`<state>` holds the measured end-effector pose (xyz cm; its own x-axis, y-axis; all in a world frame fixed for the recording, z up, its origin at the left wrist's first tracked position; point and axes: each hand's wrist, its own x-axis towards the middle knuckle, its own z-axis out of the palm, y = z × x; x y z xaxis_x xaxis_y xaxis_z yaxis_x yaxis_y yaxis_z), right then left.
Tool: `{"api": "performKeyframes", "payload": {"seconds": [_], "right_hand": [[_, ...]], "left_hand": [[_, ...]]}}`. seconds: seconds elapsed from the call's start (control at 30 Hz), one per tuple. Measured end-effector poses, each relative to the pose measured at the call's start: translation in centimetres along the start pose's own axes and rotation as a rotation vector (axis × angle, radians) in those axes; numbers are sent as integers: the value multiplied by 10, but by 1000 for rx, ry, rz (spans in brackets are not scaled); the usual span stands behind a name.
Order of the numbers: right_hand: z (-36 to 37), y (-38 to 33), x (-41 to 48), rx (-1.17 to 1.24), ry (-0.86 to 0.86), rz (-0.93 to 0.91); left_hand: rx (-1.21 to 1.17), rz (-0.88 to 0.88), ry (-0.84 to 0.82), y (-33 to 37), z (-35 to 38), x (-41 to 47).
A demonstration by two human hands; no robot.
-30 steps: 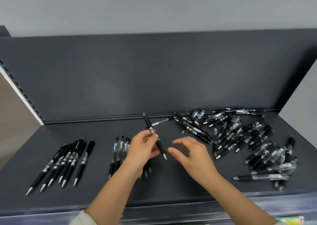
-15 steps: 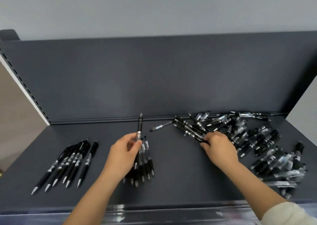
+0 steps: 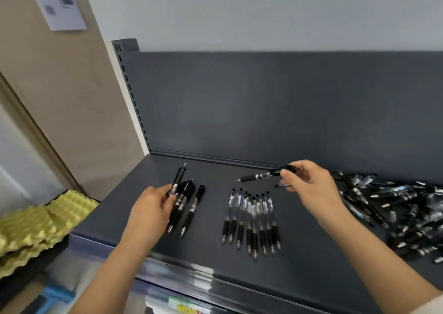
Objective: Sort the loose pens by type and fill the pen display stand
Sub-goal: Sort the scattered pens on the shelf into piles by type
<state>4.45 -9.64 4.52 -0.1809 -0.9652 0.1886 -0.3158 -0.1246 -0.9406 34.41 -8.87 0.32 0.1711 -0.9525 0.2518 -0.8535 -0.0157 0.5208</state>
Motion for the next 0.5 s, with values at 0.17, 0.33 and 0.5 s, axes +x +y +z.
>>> {"api": "performKeyframes", "payload": {"seconds": [0.17,0.33,0.5], "right_hand": [[66,-20,12,67,-277,195],[113,-24,29,40,-480,372],[148,-23,47,-145,-662,469]], "left_hand": [[68,-11,-8,-26,-8,-3],[94,29,-26,-39,-5,0],[105,58,-67,-48,1,10]]}}
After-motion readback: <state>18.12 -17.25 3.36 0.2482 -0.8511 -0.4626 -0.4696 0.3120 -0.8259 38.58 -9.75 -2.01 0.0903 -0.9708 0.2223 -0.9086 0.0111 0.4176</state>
